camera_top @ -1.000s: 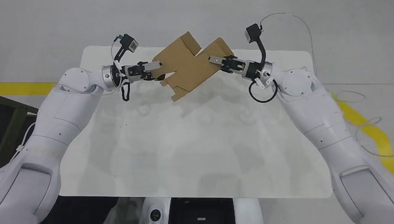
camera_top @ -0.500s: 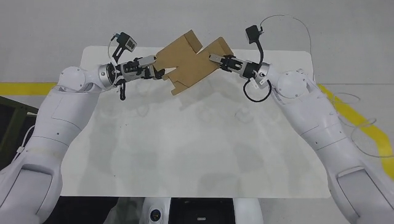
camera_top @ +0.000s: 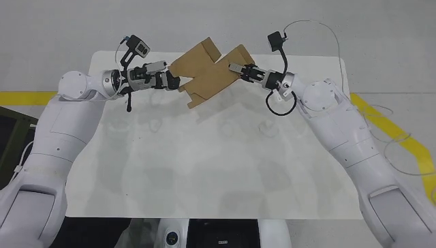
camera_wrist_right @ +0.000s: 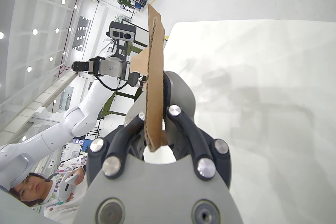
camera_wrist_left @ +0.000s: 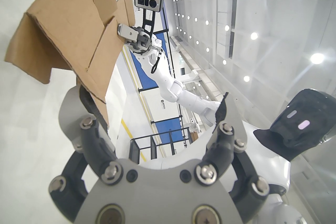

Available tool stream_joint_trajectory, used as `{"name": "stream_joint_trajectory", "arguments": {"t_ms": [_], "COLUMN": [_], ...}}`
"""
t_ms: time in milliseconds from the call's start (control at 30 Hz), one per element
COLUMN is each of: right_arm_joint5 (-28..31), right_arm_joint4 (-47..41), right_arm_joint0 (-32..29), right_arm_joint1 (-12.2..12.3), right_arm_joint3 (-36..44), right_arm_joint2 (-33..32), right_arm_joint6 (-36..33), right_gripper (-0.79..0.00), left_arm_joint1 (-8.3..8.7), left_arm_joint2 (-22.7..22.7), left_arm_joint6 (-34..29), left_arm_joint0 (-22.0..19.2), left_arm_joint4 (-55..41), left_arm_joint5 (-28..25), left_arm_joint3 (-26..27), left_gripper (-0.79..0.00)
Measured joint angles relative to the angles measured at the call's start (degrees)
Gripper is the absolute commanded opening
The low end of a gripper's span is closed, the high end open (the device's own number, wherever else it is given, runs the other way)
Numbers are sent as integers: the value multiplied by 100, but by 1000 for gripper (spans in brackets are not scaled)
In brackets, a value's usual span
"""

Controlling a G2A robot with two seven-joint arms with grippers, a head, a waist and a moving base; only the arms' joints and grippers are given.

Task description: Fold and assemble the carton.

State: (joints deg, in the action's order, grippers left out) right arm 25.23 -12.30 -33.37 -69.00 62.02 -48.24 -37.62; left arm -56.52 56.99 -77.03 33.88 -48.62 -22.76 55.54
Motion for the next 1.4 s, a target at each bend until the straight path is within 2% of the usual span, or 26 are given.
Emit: {"name": "stream_joint_trajectory", "arguments": {"t_ms": [600,667,733,767,1067,1233,1300,1400], "right_arm_joint5": [285,291,307,313,329,335,334,334], "right_arm_joint4": [-29,-21,-7,-4,71,121,136,153], "right_arm_joint0": [61,67,73,74,75,68,57,39], "right_arm_joint1": [-193,-206,-220,-226,-273,-294,-303,-315], "right_arm_joint3": [-188,-210,-231,-240,-293,-303,-308,-320], "right_arm_joint2": [16,9,-3,-8,-72,-110,-125,-142], "right_arm_joint6": [-93,-112,-135,-141,-198,-222,-229,-241], "right_gripper": [-785,-785,-785,-785,-785,-785,-785,-785], "left_arm_joint1": [-271,-289,-307,-314,-349,-356,-363,-365], "left_arm_joint2": [-162,-158,-149,-143,-34,-38,-8,43], "left_arm_joint6": [457,444,428,421,329,313,300,263], "left_arm_joint0": [-321,-330,-337,-339,-343,-339,-329,-317], "left_arm_joint4": [368,367,360,353,358,646,622,602], "left_arm_joint5": [-249,-252,-241,-232,-171,-244,-226,-213], "left_arm_joint3": [-774,-818,-861,-876,-954,-989,-994,-999], "left_gripper": [0,-86,-99,-129,-163,-403,-443,-449]}}
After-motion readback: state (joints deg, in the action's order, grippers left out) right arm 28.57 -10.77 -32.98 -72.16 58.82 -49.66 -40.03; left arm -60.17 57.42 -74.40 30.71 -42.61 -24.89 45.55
